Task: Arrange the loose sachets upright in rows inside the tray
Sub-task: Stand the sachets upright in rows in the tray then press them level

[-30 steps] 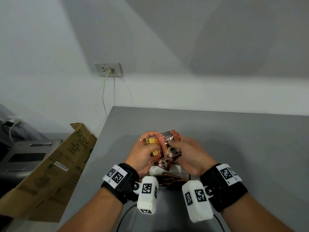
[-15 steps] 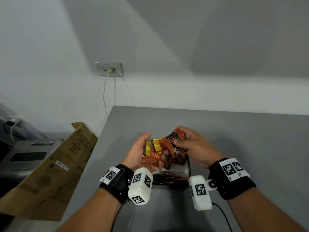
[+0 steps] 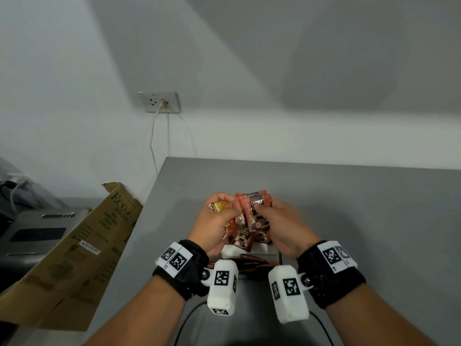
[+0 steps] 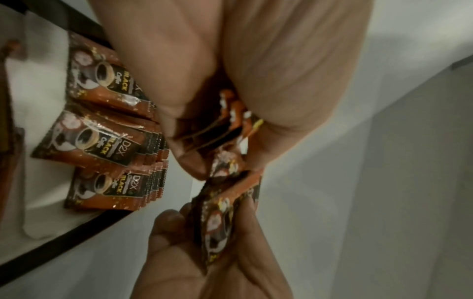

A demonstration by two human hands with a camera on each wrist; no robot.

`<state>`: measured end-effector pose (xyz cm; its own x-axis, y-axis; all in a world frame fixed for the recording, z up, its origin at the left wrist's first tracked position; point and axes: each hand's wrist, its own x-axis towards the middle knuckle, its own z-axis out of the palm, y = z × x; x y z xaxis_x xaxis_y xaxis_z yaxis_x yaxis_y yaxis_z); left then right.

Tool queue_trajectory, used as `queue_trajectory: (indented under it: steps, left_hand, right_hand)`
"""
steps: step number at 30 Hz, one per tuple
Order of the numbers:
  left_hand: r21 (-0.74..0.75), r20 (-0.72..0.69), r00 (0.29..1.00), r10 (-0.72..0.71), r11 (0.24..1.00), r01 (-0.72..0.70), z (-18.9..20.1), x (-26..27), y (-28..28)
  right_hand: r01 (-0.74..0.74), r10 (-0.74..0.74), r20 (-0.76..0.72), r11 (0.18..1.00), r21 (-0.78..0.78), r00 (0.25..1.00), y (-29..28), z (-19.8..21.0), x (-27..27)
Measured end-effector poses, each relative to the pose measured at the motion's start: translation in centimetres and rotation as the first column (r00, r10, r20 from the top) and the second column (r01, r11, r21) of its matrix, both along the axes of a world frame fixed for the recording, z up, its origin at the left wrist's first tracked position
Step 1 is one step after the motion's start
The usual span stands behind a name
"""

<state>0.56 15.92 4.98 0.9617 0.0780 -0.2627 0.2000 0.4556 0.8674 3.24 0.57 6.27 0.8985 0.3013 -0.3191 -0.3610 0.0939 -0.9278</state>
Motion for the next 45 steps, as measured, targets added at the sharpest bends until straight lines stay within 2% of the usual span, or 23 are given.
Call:
queue_trajectory:
  steps: [3,5,8,11,17,18,20,23,27,29,31,33,35,37,39,40,42,44,45]
  left_hand:
    - [-0.18,-0.085,0.995,-0.061,0.983,0.044,0.2,-0.4,0.7]
    - [-0.217,-0.112,0.992,-0.058,0.976,0.032,-0.1,-0.5,1.2]
    - [-0.144,-0.07,0.996,-0.059,0.988,0.048,-0.2,-0.7,1.1]
    - [-0.054,-0.001,0.995,-0.095,0.994,0.095,0.0,-0.8,0.6]
    - [0.044,-0.002,0.998,-0.065,0.997,0.065,-0.5,-0.9,0.5]
    - [0.008,-0.018,0.997,-0.076,0.997,0.076,-0.5,-0.9,0.6]
    - [-0.157,-0.065,0.988,-0.142,0.979,0.131,-0.5,-1.1,0.9]
    - [-0.327,-0.237,0.937,-0.257,0.929,0.172,-0.5,-1.1,1.4]
    - [-0.377,-0.257,0.915,-0.311,0.904,0.201,-0.6,-1.4,1.3]
    - [-0.401,-0.242,0.927,-0.285,0.9,0.172,-0.8,-1.3,1.4]
    - [-0.335,-0.219,0.953,-0.211,0.933,0.13,-0.8,-1.2,1.2]
    - [-0.198,-0.192,0.977,-0.096,0.978,0.057,-0.9,-0.8,1.1]
    - [-0.033,-0.123,0.992,-0.003,0.999,-0.001,-0.9,-0.7,1.0]
    - [0.136,-0.044,0.999,-0.011,0.991,0.017,-0.5,-0.8,0.5]
    - [0.205,0.014,0.999,-0.05,0.978,0.046,-0.2,-1.0,-0.2]
    - [0.177,0.02,0.998,-0.062,0.982,0.058,0.0,-1.0,-0.5]
    - [-0.025,-0.011,0.997,-0.079,0.997,0.079,0.4,-1.0,-0.6]
    - [-0.261,-0.057,0.994,-0.094,0.962,0.076,0.4,-1.0,-0.1]
    - [-0.33,-0.081,0.992,-0.095,0.942,0.064,0.3,-0.9,0.2]
  right_hand:
    - [0.103,-0.1,-0.054,0.994,0.047,0.993,-0.3,-0.2,0.3]
    - [0.155,-0.145,-0.09,0.98,0.126,0.985,-0.8,0.1,0.4]
    - [0.082,-0.063,-0.101,0.977,0.195,0.993,-1.1,0.7,-0.1]
    - [-0.033,0.055,-0.118,0.983,0.18,0.992,-0.6,0.7,-0.6]
    - [-0.044,0.082,-0.152,0.971,0.234,0.985,-0.2,-0.1,-1.0]
    - [-0.045,0.078,-0.137,0.972,0.232,0.988,-0.3,-0.2,-0.9]
    - [-0.044,0.058,-0.075,0.983,0.18,0.995,-0.7,0.1,-0.6]
    - [-0.099,0.098,0.015,0.988,0.119,0.995,-1.6,0.8,-0.1]
    - [-0.2,0.199,0.06,0.98,0.005,0.978,-2.2,1.0,-0.1]
    - [-0.183,0.182,0.046,0.983,0.017,0.982,-2.2,0.8,-0.1]
    - [-0.092,0.089,0.028,0.99,0.109,0.996,-2.2,0.6,-0.1]
    - [0.033,-0.025,-0.033,0.965,0.261,0.999,-2.5,0.4,0.0]
    - [0.094,-0.061,-0.101,0.927,0.364,0.993,-2.5,0.1,0.0]
    - [0.077,-0.043,-0.122,0.952,0.298,0.992,-2.0,0.1,-0.5]
    - [0.047,-0.026,-0.125,0.985,0.166,0.992,-1.3,-0.2,-0.9]
    - [0.046,-0.031,-0.127,0.992,0.121,0.991,-0.9,-0.2,-0.9]
    - [0.078,-0.066,-0.129,0.993,0.093,0.989,-0.6,-0.2,-0.9]
    - [0.119,-0.108,-0.128,0.989,0.082,0.986,-0.9,-0.2,-0.7]
    - [0.141,-0.129,-0.129,0.986,0.09,0.983,-1.2,-0.2,-0.6]
